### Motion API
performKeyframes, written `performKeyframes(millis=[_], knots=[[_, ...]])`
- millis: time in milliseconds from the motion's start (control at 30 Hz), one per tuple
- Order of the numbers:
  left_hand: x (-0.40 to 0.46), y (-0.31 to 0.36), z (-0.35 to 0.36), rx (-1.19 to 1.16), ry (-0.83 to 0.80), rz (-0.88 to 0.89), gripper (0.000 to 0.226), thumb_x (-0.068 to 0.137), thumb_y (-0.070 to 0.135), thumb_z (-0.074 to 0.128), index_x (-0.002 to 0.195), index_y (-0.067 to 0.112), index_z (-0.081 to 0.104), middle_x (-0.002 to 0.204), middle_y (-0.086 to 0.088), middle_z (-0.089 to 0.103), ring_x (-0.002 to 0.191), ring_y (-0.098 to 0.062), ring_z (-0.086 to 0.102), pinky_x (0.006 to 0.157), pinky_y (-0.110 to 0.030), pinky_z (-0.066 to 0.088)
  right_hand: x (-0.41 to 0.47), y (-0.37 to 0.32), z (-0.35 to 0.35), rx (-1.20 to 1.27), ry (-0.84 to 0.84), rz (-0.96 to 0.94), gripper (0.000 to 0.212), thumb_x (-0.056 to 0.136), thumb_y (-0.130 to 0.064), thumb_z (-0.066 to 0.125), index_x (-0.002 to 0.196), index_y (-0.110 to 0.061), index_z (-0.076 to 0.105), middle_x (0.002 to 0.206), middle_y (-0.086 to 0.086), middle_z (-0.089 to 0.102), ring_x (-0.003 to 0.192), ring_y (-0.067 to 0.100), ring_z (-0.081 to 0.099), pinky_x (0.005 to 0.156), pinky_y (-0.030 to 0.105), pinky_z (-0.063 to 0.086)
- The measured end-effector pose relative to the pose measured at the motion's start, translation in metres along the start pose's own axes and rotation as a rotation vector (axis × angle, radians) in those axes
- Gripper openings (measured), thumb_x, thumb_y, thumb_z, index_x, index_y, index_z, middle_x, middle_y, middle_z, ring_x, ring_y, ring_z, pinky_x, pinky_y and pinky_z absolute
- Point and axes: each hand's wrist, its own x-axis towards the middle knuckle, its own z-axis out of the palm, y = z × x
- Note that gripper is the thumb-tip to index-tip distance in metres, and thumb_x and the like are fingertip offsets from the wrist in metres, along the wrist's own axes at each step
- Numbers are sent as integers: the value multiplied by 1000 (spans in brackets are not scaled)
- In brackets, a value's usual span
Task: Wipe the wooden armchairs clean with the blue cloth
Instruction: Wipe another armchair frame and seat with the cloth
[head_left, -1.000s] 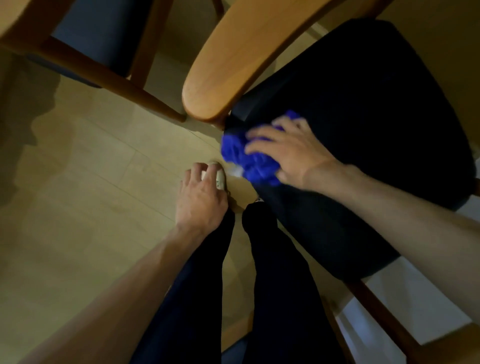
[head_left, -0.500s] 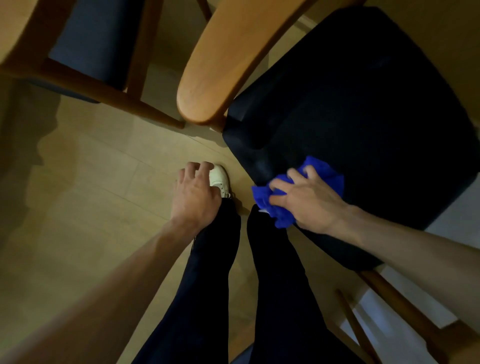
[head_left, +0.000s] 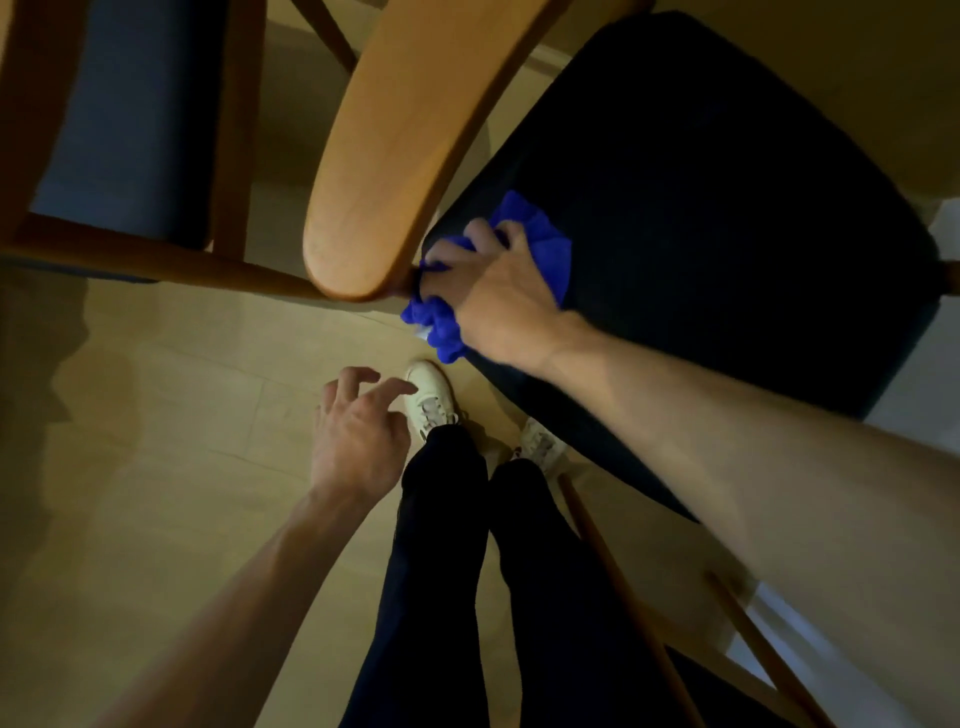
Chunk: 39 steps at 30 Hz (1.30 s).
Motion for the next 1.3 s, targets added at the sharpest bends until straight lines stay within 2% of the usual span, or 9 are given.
performKeyframes(millis=[333, 500, 667, 733, 800, 933, 1033, 1100, 1300], knots=[[-14, 53, 6, 173, -113, 193, 39, 82, 16, 61, 121, 18, 59, 129, -9, 47, 119, -32, 38, 96, -44, 38, -167, 43, 66, 92, -80, 11, 19, 77, -22, 71, 92, -33, 71, 112, -11, 60, 109, 24, 49, 96, 44, 31], [-5, 95, 23, 200, -138, 340, 42, 82, 18, 64, 122, 20, 56, 127, -8, 46, 116, -30, 39, 97, -43, 36, -262, 67, 104, 244, -77, 259, 29, 55, -18, 82, 73, -33, 67, 96, -15, 62, 98, 24, 56, 91, 41, 27], [5, 126, 28, 200, -136, 449, 53, 81, 13, 62, 131, 23, 47, 120, -7, 48, 104, -27, 43, 92, -42, 42, -297, 75, 110, 406, -270, 497, 29, 74, -18, 72, 91, -41, 66, 117, -26, 54, 115, 14, 39, 98, 33, 20], [10, 135, 26, 208, -137, 482, 52, 81, 11, 61, 131, 21, 48, 121, -9, 50, 104, -28, 44, 92, -42, 41, -290, 82, 101, 536, -196, 568, 38, 76, -12, 66, 94, -45, 63, 121, -28, 52, 113, 12, 36, 95, 34, 22], [16, 141, 23, 205, -130, 491, 51, 81, 9, 60, 131, 17, 48, 121, -10, 51, 105, -29, 44, 93, -42, 39, -273, 87, 85, 701, 56, 688, 40, 76, -9, 66, 97, -43, 63, 123, -23, 54, 112, 17, 40, 93, 39, 28], [31, 146, 15, 246, -116, 502, 52, 81, 9, 62, 130, 13, 48, 120, -12, 51, 106, -31, 44, 95, -42, 37, -202, 112, 50, 683, 449, 831, 57, 75, -7, 65, 125, -35, 61, 136, -14, 51, 115, 27, 42, 91, 36, 29], [41, 142, 6, 295, -106, 533, 52, 82, 11, 62, 131, 14, 46, 120, -11, 50, 108, -29, 43, 95, -40, 37, -143, 129, 35, 606, 449, 846, 62, 79, -11, 61, 133, -41, 50, 142, -17, 42, 119, 27, 39, 94, 38, 27], [46, 140, 2, 306, -102, 556, 52, 82, 11, 63, 131, 14, 47, 121, -11, 50, 108, -28, 43, 96, -40, 36, -123, 127, 42, 564, 379, 838, 58, 77, -10, 62, 125, -42, 54, 139, -17, 42, 119, 26, 38, 95, 42, 27], [50, 136, -6, 348, -151, 642, 49, 82, 11, 62, 129, 12, 48, 119, -11, 51, 105, -29, 44, 94, -41, 37, -179, 48, 94, 585, 385, 779, 33, 71, -22, 65, 100, -38, 65, 117, -18, 54, 106, 22, 44, 85, 41, 29]])
